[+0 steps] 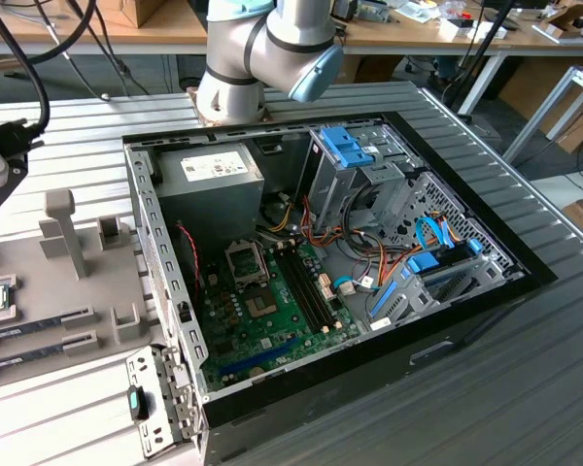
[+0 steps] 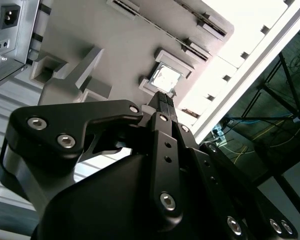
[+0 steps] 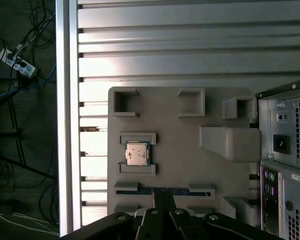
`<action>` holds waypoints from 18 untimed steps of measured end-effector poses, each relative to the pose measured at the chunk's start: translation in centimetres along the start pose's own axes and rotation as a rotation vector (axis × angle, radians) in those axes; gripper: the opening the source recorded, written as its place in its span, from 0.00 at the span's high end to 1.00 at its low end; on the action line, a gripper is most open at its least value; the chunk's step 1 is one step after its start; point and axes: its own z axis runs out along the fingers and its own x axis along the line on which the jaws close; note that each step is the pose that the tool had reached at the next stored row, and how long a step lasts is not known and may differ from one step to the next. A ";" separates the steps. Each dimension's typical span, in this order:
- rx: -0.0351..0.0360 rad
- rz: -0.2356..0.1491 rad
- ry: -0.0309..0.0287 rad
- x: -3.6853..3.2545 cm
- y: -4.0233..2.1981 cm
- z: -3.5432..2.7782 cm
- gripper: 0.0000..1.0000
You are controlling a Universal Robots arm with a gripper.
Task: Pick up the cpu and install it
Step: 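Reach for the cpu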
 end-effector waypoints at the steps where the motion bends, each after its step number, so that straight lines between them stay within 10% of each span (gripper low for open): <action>1: 0.0000 0.000 0.0000 0.00 0.00 0.03 0.89; 18: 0.0000 0.000 0.0000 -0.03 0.01 0.87 0.89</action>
